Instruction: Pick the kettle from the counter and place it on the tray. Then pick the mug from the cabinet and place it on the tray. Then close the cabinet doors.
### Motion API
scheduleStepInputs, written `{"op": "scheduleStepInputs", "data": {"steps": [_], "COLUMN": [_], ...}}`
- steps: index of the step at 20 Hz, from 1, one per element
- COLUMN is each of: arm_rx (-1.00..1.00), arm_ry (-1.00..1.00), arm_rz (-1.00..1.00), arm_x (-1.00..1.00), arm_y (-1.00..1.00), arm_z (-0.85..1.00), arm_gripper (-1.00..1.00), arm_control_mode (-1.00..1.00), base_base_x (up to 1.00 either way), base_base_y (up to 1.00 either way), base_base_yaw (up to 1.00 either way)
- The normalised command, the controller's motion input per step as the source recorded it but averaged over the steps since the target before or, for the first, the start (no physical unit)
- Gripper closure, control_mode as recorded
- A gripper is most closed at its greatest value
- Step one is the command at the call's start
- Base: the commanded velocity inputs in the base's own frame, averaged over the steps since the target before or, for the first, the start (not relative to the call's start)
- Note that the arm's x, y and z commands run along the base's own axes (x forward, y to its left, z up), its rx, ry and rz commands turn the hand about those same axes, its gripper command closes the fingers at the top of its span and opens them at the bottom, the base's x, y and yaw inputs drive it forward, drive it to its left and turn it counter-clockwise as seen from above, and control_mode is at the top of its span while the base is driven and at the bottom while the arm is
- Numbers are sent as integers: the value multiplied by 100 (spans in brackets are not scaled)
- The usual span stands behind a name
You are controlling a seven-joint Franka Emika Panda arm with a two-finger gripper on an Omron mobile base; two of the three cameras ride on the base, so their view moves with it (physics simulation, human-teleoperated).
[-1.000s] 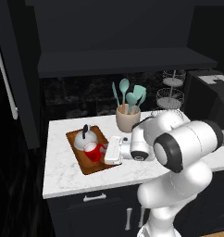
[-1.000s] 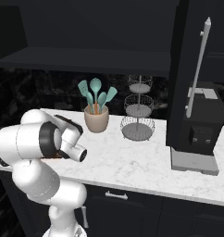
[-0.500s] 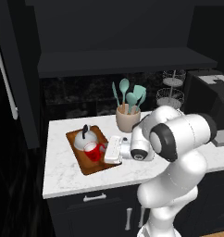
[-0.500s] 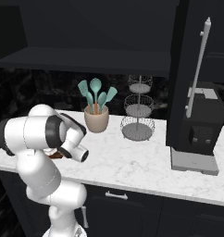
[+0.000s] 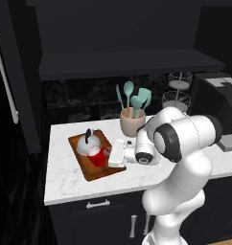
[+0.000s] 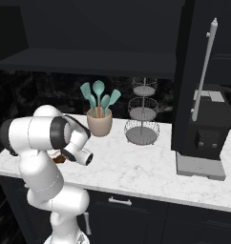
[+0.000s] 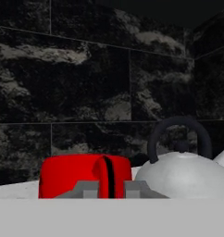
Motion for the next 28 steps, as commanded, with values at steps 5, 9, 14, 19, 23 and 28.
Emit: {"op": "scheduleStepInputs", "data": {"steps": [5, 9, 14, 19, 23, 28], "arm_rx": [0, 0, 0, 0, 0, -4], "arm_ry": [10, 8, 5, 3, 10, 22], "arm_rz": [0, 1, 3, 2, 0, -7], "arm_x": [-3, -3, -3, 0, -12, -37], "arm_y": [-6, -31, -36, -31, -26, -2], "arm_z": [-1, 0, 0, 14, 63, 88], "arm_gripper": [-100, -100, -100, -100, -100, -100], "arm_control_mode": [-100, -100, -100, -100, -100, -100], "base_base_x": [0, 0, 0, 0, 0, 0], "base_base_y": [0, 0, 0, 0, 0, 0], "base_base_yaw": [0, 0, 0, 0, 0, 0]}}
